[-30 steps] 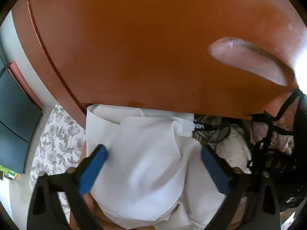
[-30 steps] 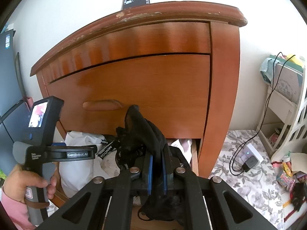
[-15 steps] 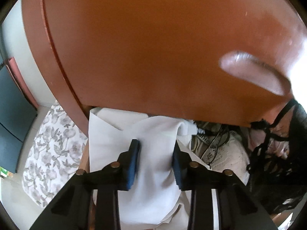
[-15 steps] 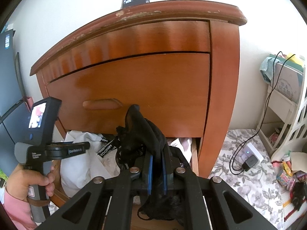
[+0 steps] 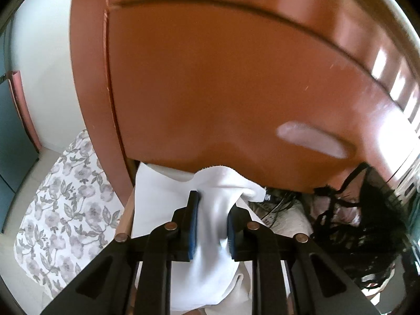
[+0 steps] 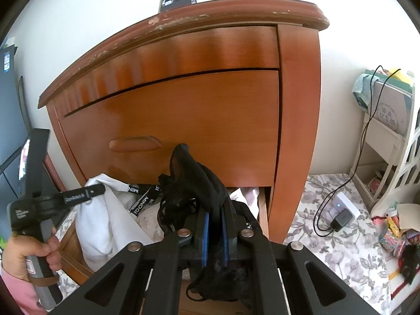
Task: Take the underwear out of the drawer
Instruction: 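Close the left gripper on the white cloth while the right gripper holds the black garment, then lift the white cloth and black garment out of the drawer toward the bed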
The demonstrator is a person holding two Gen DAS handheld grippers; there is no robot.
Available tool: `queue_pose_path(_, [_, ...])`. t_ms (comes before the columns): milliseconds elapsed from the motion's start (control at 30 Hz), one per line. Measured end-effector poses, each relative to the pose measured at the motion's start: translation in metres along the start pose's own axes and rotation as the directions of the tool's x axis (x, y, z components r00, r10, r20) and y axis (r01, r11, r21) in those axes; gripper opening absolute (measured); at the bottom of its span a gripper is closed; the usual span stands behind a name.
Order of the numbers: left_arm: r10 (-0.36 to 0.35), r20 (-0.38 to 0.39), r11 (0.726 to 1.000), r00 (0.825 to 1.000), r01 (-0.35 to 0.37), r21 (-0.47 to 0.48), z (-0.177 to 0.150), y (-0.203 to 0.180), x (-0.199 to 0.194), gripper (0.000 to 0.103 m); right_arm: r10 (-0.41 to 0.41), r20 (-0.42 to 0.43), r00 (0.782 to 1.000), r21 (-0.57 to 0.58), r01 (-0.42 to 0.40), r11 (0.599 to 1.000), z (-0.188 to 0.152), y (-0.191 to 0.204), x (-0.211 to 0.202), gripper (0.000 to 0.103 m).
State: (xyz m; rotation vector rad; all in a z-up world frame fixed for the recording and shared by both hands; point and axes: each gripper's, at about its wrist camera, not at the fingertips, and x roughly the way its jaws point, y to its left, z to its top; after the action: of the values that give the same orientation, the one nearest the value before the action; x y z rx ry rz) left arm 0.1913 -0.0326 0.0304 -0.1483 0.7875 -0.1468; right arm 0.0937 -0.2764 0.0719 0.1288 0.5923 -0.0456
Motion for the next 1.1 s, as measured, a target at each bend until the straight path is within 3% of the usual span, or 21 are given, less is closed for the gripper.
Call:
queue_pose_path(233, [-0.057, 0.085, 0.998, 0.995, 0.057, 0.01, 0.003, -0.002, -0.033, 0.018, -0.004, 0.011, 1.0, 0.009, 0.004, 1.0, 0.001, -0.001, -0.003, 0.008])
queue_pose_path(433, [-0.107, 0.166, 0.994, 0.98, 0.102, 0.038, 0.006, -0.012, -0.065, 0.018, 0.0, 0.042, 0.999, 0.014, 0.0, 1.0, 0.004, -0.002, -0.013, 0.008])
queue_pose_path(633, [-0.17, 0.255, 0.985, 0.952, 0.157, 0.068, 0.009, -0.024, -0.094, 0.018, -0.002, 0.102, 0.995, 0.028, -0.001, 1.0, 0.009, -0.005, -0.031, 0.008])
queue_pose_path(800, [-0.243, 0.322, 0.969, 0.915, 0.213, 0.126, 0.01, -0.041, -0.121, 0.017, -0.008, 0.147, 0.989, 0.049, 0.001, 0.999, 0.015, -0.011, -0.047, 0.008])
queue_pose_path(1100, [-0.327, 0.337, 0.94, 0.883, 0.266, 0.213, 0.007, -0.085, -0.145, 0.017, -0.036, 0.225, 0.974, 0.092, 0.016, 0.996, 0.021, -0.026, -0.079, 0.008])
